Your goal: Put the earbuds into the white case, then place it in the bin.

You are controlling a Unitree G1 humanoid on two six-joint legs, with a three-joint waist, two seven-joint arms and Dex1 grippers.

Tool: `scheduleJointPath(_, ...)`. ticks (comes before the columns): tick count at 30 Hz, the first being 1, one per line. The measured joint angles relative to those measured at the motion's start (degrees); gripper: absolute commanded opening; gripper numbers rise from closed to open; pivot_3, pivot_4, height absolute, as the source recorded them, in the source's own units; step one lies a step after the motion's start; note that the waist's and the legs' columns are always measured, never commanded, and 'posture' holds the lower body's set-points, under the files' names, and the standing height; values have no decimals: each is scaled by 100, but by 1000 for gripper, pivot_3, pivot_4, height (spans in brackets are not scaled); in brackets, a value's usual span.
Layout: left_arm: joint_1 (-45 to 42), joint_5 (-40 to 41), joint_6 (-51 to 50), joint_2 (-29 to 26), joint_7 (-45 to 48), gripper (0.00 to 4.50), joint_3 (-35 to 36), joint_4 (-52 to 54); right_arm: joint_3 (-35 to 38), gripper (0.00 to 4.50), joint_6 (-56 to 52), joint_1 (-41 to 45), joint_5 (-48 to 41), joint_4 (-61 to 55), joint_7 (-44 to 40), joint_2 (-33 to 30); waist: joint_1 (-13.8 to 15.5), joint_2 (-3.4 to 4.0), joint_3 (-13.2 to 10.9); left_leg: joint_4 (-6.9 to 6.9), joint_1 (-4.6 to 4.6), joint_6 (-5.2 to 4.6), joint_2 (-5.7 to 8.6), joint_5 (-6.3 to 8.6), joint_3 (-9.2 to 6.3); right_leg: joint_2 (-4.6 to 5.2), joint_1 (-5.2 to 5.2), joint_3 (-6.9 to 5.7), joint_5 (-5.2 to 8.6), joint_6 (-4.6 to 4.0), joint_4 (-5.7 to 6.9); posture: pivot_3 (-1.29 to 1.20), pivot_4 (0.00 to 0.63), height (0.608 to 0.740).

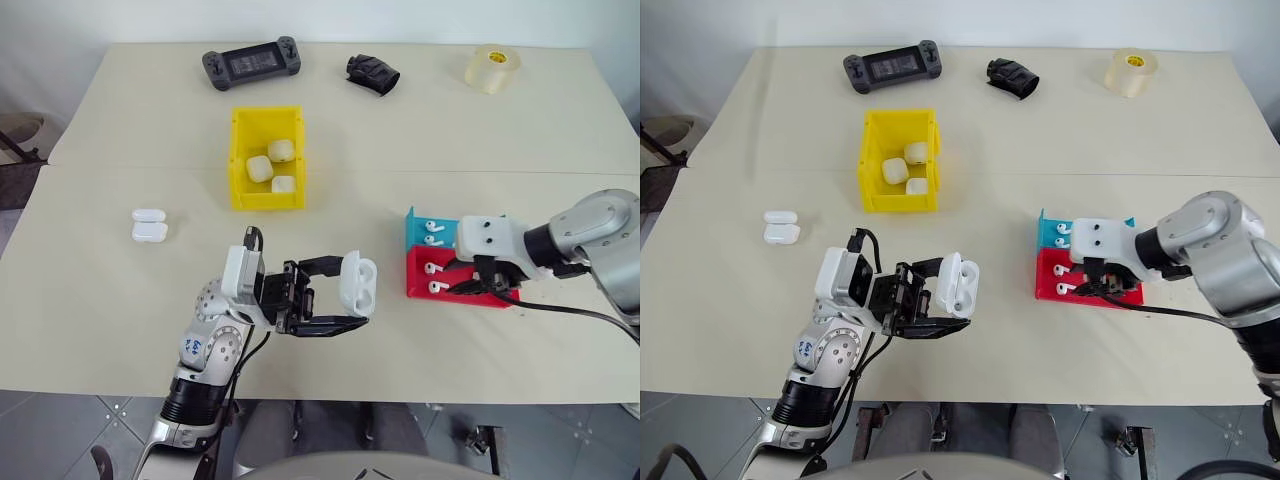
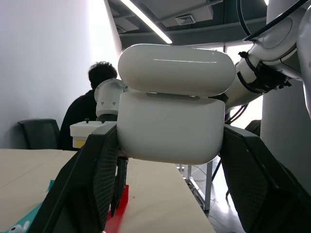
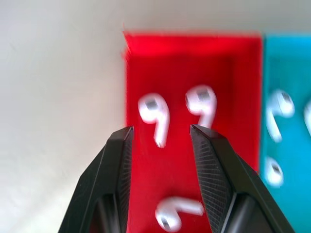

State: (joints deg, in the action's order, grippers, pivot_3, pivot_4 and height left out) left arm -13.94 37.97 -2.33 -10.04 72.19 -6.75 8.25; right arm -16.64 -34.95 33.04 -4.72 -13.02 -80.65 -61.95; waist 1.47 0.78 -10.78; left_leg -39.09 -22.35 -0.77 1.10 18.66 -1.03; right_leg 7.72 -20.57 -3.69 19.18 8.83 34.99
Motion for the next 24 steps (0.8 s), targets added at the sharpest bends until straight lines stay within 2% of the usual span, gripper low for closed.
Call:
scheduleJointPath(9, -15, 0, -13, 45, -93, 2769, -16, 9, -347, 1899, -387, 12, 123, -140, 182, 201, -11, 0, 0, 0, 0, 0, 0, 0, 2, -2, -3, 1, 0, 0, 3, 0, 150, 740)
scheduleJointPath(24, -38, 1, -39, 42, -161, 2769, -59, 66, -453, 1899, -235, -24, 271, -126, 287, 201, -11, 0, 0, 0, 0, 0, 1, 0, 2, -3, -3, 0, 0, 0, 3, 0, 150, 740)
